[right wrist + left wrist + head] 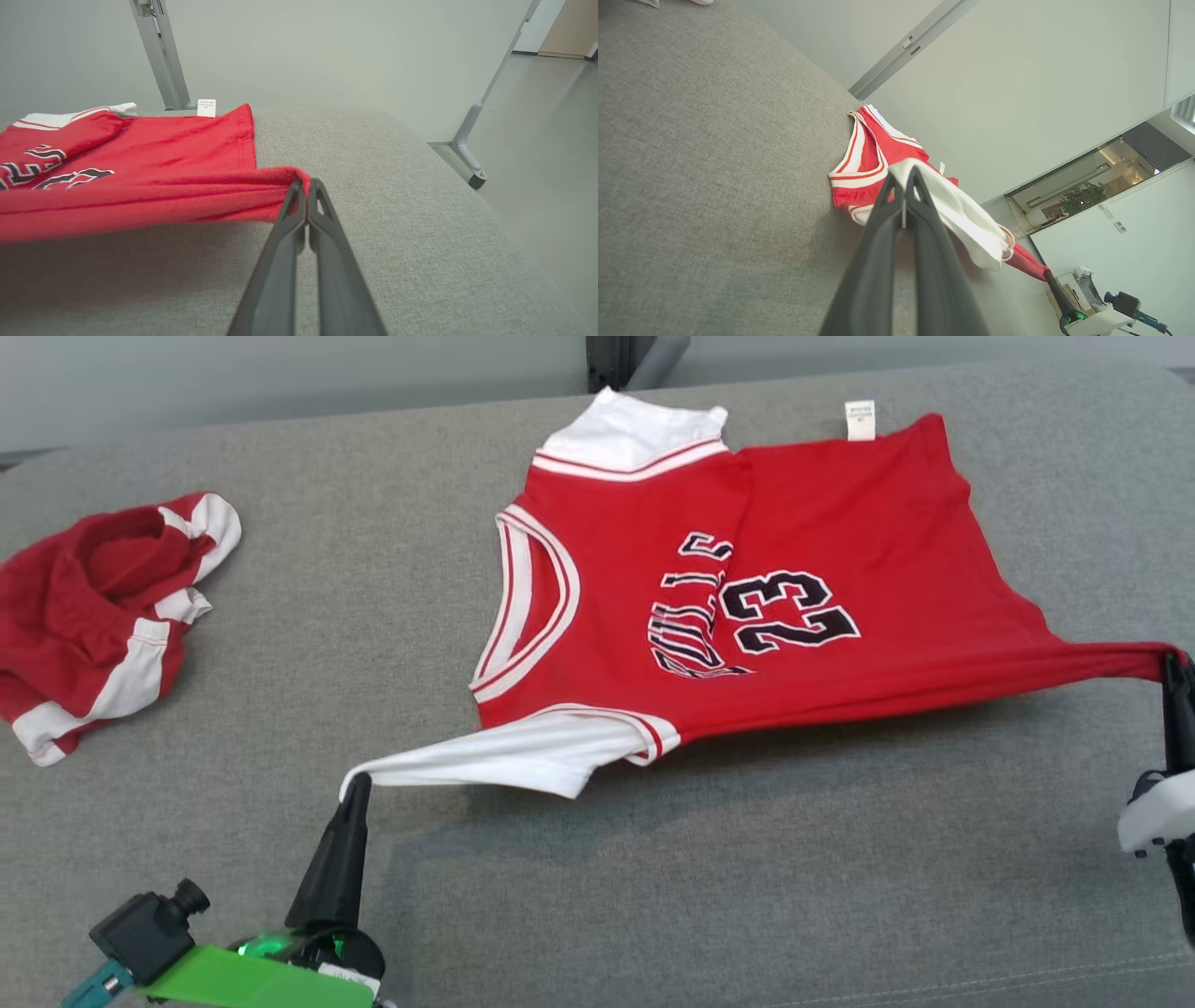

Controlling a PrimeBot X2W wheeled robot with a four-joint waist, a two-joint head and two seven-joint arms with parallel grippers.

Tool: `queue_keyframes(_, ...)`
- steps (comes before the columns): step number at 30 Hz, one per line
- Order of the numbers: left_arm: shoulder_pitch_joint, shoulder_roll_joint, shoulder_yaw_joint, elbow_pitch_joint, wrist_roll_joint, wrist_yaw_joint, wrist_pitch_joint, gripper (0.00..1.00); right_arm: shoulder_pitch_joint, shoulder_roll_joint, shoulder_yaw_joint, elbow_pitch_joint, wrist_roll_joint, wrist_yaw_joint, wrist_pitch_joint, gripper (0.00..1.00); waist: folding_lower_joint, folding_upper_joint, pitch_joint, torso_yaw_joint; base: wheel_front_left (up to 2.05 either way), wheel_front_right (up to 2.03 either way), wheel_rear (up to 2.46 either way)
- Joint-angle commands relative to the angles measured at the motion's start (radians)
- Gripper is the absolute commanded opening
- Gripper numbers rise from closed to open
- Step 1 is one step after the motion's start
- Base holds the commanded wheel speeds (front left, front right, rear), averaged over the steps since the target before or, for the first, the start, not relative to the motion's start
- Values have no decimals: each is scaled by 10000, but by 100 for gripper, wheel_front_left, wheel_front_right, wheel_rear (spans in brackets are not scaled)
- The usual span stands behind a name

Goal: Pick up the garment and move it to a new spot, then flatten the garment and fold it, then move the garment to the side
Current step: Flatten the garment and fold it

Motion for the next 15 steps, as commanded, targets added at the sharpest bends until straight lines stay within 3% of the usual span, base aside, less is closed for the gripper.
queue_keyframes(1,346,13,197,-25,67,27,-73,0,371,-71,-302,-58,12,-49,-20,0,1,0,-661,58,0,0,0)
queue_keyframes(7,847,-70,377,28,161,30,-81,0,1092,-26,-625,-321,25,-50,-19,0,1,0,-1223,56,0,0,0)
queue_keyframes(15,1166,-79,528,-334,206,30,-89,0,1424,-220,-224,-864,122,-50,-19,0,1,0,-1878,-35,0,0,0)
